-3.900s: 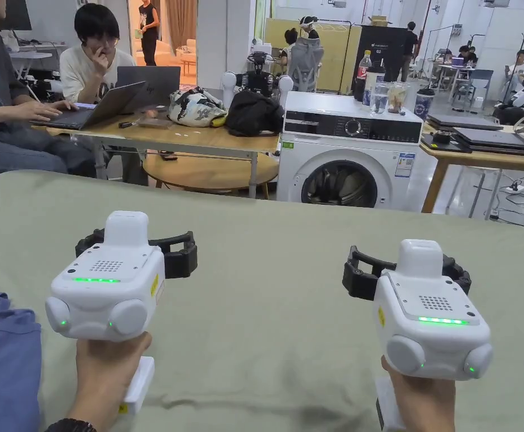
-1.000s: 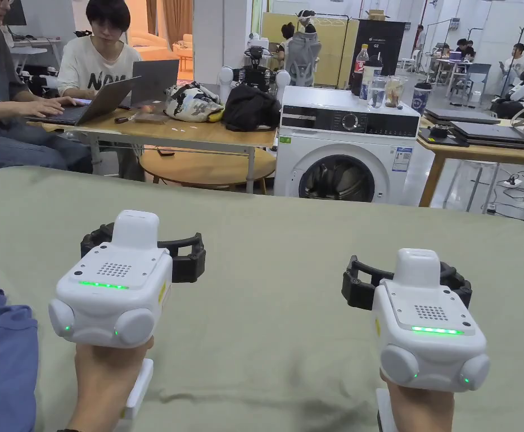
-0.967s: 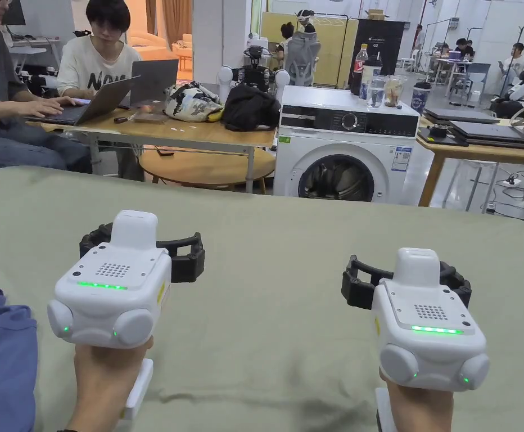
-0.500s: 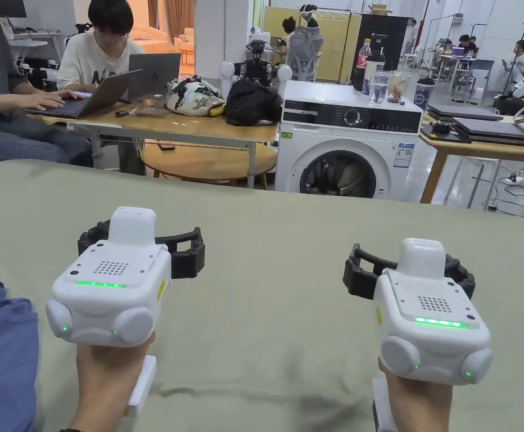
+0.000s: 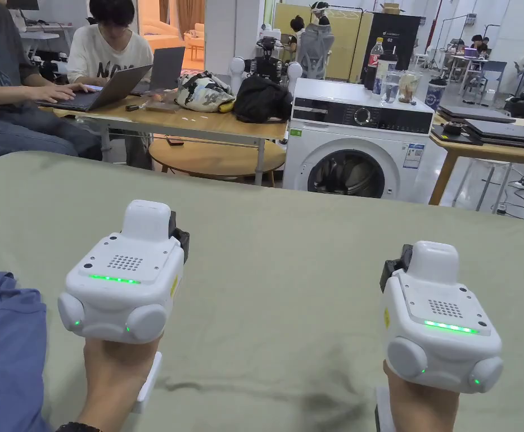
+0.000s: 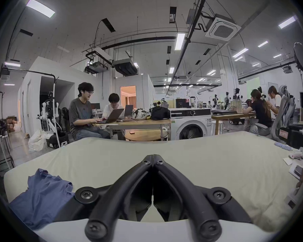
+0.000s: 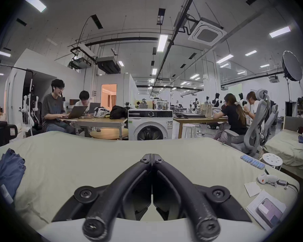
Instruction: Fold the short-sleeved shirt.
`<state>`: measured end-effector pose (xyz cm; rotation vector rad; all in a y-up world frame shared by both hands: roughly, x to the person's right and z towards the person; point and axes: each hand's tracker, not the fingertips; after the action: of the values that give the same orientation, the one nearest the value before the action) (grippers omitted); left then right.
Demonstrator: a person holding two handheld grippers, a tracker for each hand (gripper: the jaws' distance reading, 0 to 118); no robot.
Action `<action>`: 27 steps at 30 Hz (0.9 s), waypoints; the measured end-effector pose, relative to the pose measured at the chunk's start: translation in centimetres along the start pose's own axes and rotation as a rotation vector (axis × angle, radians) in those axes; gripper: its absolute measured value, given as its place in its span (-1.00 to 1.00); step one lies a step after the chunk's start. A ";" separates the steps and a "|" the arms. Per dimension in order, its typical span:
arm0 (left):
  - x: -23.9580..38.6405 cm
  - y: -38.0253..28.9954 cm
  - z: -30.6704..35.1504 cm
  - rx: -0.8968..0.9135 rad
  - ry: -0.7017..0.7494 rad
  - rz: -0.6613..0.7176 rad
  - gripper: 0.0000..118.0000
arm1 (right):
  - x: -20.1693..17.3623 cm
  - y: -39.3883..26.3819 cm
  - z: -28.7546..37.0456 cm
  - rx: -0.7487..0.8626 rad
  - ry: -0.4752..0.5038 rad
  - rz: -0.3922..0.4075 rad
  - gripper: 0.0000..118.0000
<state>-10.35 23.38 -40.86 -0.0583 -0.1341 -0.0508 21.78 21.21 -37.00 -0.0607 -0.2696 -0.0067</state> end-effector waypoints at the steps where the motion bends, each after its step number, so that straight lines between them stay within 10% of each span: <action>1: -0.2 0.1 0.0 -0.006 0.002 0.000 -1.00 | 0.0 0.1 0.0 -0.005 0.002 0.006 -1.00; 18: -17.5 1.4 5.1 -0.259 0.244 0.094 -1.00 | -15.2 2.0 0.6 -0.050 0.314 -0.003 -1.00; 27: -29.5 -1.0 7.4 -0.697 0.300 0.217 -1.00 | -23.0 0.0 2.5 -0.093 0.484 0.064 -1.00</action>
<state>-40.61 24.21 -37.49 -0.7570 0.1959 0.1134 -1.06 21.31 -40.76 -0.1576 0.2166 0.0292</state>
